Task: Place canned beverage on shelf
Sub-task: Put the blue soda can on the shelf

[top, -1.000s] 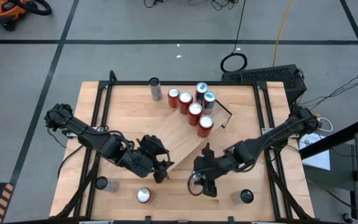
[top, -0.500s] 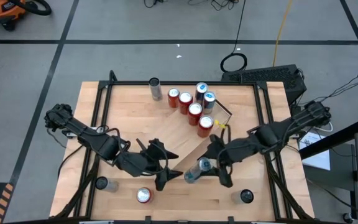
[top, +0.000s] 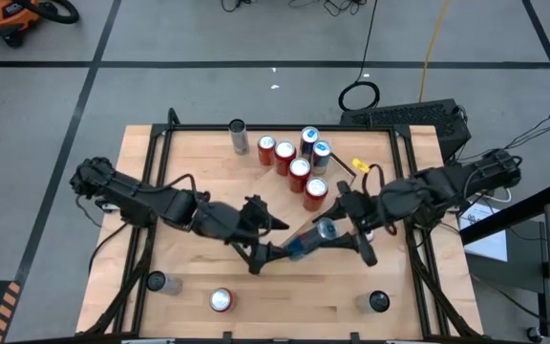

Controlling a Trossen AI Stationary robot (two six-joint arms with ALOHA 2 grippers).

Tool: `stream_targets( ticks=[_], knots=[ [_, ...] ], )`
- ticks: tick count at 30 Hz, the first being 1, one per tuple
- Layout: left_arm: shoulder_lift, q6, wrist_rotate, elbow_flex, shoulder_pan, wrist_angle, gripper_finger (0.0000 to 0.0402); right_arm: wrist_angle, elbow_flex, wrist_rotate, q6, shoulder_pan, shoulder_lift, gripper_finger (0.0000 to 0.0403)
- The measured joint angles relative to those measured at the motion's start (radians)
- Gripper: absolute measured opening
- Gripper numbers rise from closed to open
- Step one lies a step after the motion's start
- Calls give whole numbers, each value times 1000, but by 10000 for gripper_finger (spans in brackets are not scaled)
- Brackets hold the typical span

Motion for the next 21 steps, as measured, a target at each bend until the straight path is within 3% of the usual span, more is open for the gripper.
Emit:
stream_targets(
  ticks=[12,21],
  knots=[
    [0,34,298,0,107,2,361,57,0,-2,-42,-35,-29,208],
    [0,103,318,0,116,106,328,119,0,-53,-44,-70,-24,208]
  ],
)
